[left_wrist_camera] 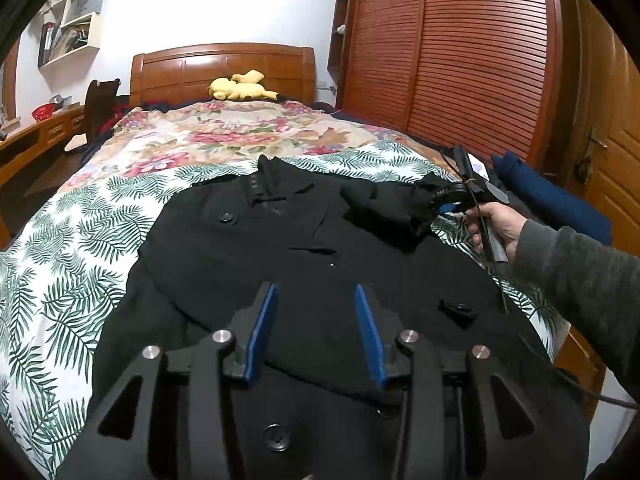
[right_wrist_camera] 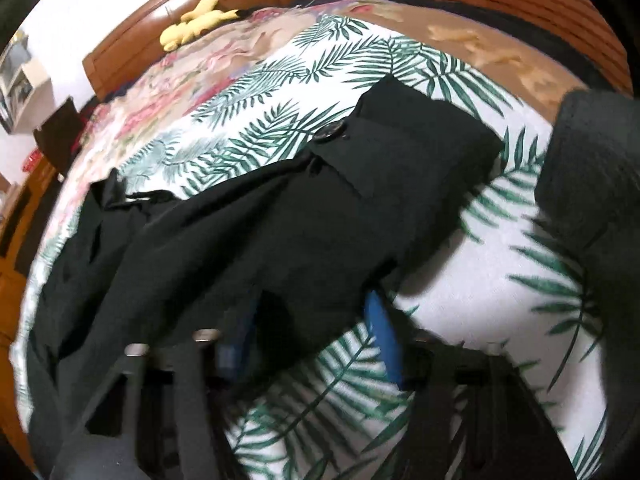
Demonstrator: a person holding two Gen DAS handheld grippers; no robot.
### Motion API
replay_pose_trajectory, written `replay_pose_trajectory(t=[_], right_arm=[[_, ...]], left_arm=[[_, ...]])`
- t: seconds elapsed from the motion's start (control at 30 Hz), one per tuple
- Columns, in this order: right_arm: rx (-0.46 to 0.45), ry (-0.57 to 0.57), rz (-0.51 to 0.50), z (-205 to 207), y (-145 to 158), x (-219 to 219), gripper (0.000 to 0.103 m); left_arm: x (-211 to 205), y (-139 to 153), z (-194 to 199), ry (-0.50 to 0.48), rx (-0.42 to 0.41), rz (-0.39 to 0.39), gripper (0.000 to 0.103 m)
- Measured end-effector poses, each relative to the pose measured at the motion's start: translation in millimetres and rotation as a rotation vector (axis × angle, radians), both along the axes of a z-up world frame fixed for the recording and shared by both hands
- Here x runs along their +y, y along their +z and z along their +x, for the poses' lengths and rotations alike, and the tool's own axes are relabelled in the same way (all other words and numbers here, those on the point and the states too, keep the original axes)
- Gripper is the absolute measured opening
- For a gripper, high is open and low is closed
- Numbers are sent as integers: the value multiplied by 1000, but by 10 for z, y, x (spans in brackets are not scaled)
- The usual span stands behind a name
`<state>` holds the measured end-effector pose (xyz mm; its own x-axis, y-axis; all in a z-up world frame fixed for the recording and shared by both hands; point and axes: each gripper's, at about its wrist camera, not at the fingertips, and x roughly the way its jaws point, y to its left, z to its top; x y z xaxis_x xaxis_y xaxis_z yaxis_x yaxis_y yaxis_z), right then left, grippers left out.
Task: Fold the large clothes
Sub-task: 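Open the right gripper to release the sleeve and lift away, then lower both grippers toward the hem edge of the black coat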
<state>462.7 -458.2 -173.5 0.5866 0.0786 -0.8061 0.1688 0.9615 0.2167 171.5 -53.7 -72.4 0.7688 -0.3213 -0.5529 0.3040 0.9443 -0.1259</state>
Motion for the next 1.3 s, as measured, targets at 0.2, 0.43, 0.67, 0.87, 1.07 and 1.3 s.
replay_pose_trajectory(t=[0.2,0.43,0.67,0.87,1.07,1.3], right_arm=[[-144,78,-9,-166,341,84,1],[-403,470,-124,-965,1253,1159,1],[-423,769,-53,-1844,1611,2029,36],[-396,771,-41,-2242,1520,2020,43],[-345,708,-74,-2351,1223,1865,44],[-304,657,-109,-2473,777,1751,44]], left_arm=[[7,-2,-18,3,0,7,40],[38,48,-62,13,-19,2,40],[137,95,-118,38,-40,-9,40],[254,140,-213,71,-68,-2,40],[526,225,-456,111,-123,8,40],[941,95,-527,201,-82,36,40]])
